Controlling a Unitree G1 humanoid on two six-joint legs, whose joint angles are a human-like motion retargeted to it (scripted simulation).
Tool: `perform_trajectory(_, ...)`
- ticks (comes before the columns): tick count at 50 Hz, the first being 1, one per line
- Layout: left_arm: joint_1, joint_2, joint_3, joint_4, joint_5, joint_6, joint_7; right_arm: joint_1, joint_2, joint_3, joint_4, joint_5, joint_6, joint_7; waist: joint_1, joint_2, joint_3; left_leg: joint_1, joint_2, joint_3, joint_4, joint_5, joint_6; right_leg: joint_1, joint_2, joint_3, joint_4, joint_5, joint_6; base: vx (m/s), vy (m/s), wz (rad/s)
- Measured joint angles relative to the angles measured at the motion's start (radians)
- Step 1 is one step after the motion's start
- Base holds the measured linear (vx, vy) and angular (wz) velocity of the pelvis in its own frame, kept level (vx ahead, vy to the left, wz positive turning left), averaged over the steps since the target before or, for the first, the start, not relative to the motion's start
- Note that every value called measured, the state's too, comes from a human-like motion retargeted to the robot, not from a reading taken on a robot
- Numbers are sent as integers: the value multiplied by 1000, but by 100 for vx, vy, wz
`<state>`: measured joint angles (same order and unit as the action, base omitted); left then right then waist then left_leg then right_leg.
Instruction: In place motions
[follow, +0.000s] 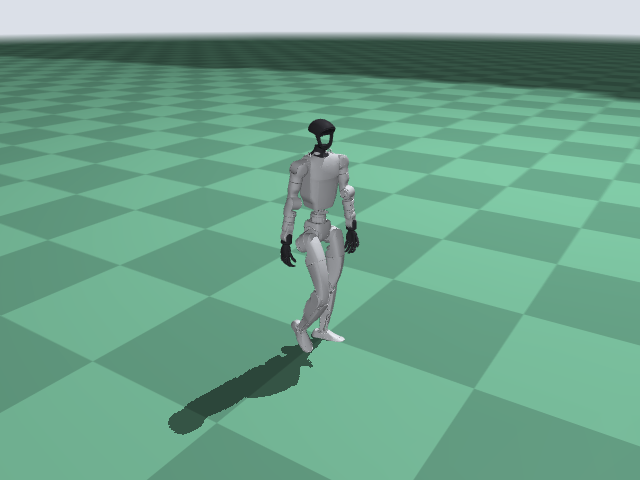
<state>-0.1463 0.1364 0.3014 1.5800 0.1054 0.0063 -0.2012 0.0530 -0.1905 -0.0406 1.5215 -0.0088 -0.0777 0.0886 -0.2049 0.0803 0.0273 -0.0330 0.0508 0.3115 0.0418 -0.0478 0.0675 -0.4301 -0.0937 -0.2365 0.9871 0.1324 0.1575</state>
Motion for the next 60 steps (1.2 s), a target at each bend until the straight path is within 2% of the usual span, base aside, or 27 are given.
perform_trajectory(2,-63,21,-33,-22,-1,9,-26,8,-20,14,60,4,26,9,-36,17,0,-20,9,5,1,2,8,-111,-66,-46,163,-51,-40,-6,12,18)
perform_trajectory(5,-97,17,0,-54,48,6,-6,34,-33,6,146,-32,59,-1,-91,42,-14,-51,31,-24,10,4,11,-218,-24,-3,247,-115,-13,0,5,46)
perform_trajectory(7,-106,2,-23,-80,29,-17,7,70,-38,-13,164,-19,52,-12,-77,47,-24,-57,35,-32,15,-1,14,-225,-16,6,235,-124,-3,10,0,24)
perform_trajectory(10,-106,-3,-57,-110,-9,-27,-15,117,-34,-32,151,-5,52,-9,-53,27,-23,-34,22,-25,18,-10,14,-146,-38,-14,149,-121,-25,13,-1,-8)
perform_trajectory(12,-89,-2,-43,-116,3,-25,-21,125,-31,-40,141,-9,54,-5,-40,10,-29,-14,9,-7,16,-17,11,-58,-34,-23,37,-112,-30,13,0,-41)
perform_trajectory(17,6,-18,3,-109,27,-27,-9,99,-22,-21,116,2,51,-17,-21,-16,-58,23,-18,19,30,-49,-7,219,53,-13,-409,-68,-32,13,-3,-29)
perform_trajectory(19,64,-25,31,-102,24,-24,-13,68,-13,-1,97,2,50,-20,-36,-29,-69,29,-26,18,65,-76,-21,335,59,-64,-596,-167,-54,13,-8,6)
perform_trajectory(21,131,-28,63,-97,25,-19,-21,33,1,28,70,2,48,-19,-28,-45,-74,22,-27,18,130,-103,-36,429,42,-142,-738,-284,-104,10,-10,-43)
perform_trajectory(23,194,-26,93,-88,25,-12,-26,-5,18,67,37,0,46,-16,-4,-67,-75,-3,-20,45,234,-79,-50,474,16,-149,-829,-305,-132,3,-11,-62)
perform_trajectory(25,227,-21,113,-60,16,-2,-22,-62,35,95,5,-9,48,0,-17,-93,-79,-104,11,61,439,44,-59,463,-14,-137,-852,-286,-134,-21,-10,22)
perform_trajectory(26,226,-23,133,-39,15,0,-12,-97,44,102,-19,-14,48,7,-15,-95,-66,-205,57,53,588,127,-56,449,-24,-135,-852,-280,-137,-42,-11,37)
perform_trajectory(28,231,-22,164,-6,-16,-6,4,-158,62,135,-75,-13,35,9,8,-104,-21,-368,111,22,814,280,-21,441,-24,-124,-856,-270,-154,-45,-12,-18)
perform_trajectory(30,249,-7,173,16,-61,-12,-15,-217,68,185,-120,-11,17,18,9,-125,24,-482,146,4,973,254,6,445,-18,-110,-850,-267,-178,-27,-12,-8)
perform_trajectory(32,265,-4,188,44,-44,11,-39,-260,65,205,-147,-35,17,32,19,-132,47,-582,181,-2,1084,204,6,461,-10,-118,-861,-260,-197,-12,-4,-1)
perform_trajectory(37,334,-15,207,88,-26,12,-13,-256,84,181,-191,-27,-14,-9,71,-156,9,-815,189,-3,1250,123,35,446,-16,-123,-880,-249,-224,4,-2,4)
perform_trajectory(41,347,-27,223,72,-27,19,-33,-260,89,168,-209,22,-11,10,92,-169,32,-880,175,-15,1292,106,27,451,-22,-128,-880,-249,-233,-2,0,-2)
perform_trajectory(45,346,-28,217,54,-37,22,-40,-239,88,166,-208,21,-16,3,87,-170,24,-843,167,-16,1255,104,26,454,-27,-142,-880,-251,-227,2,0,16)
perform_trajectory(48,340,-29,210,26,-38,20,-42,-216,85,168,-197,11,-17,4,73,-167,7,-747,152,-9,1167,113,15,456,-33,-157,-888,-247,-213,3,0,14)
perform_trajectory(56,331,-29,183,-45,-41,-10,-11,-102,66,163,-143,-21,-7,7,27,-141,-89,-333,8,-20,643,176,-72,443,-36,-177,-901,-253,-173,12,3,-1)
perform_trajectory(58,308,-20,176,-44,-42,-9,3,-72,55,146,-120,-41,-2,12,22,-116,-95,-212,-18,-36,474,135,-91,445,-13,-176,-883,-270,-166,19,4,-18)
perform_trajectory(60,279,-11,166,-39,-43,-11,15,-40,43,125,-96,-57,2,16,31,-94,-91,-94,-32,-20,298,4,-76,445,15,-167,-852,-291,-161,18,6,-35)
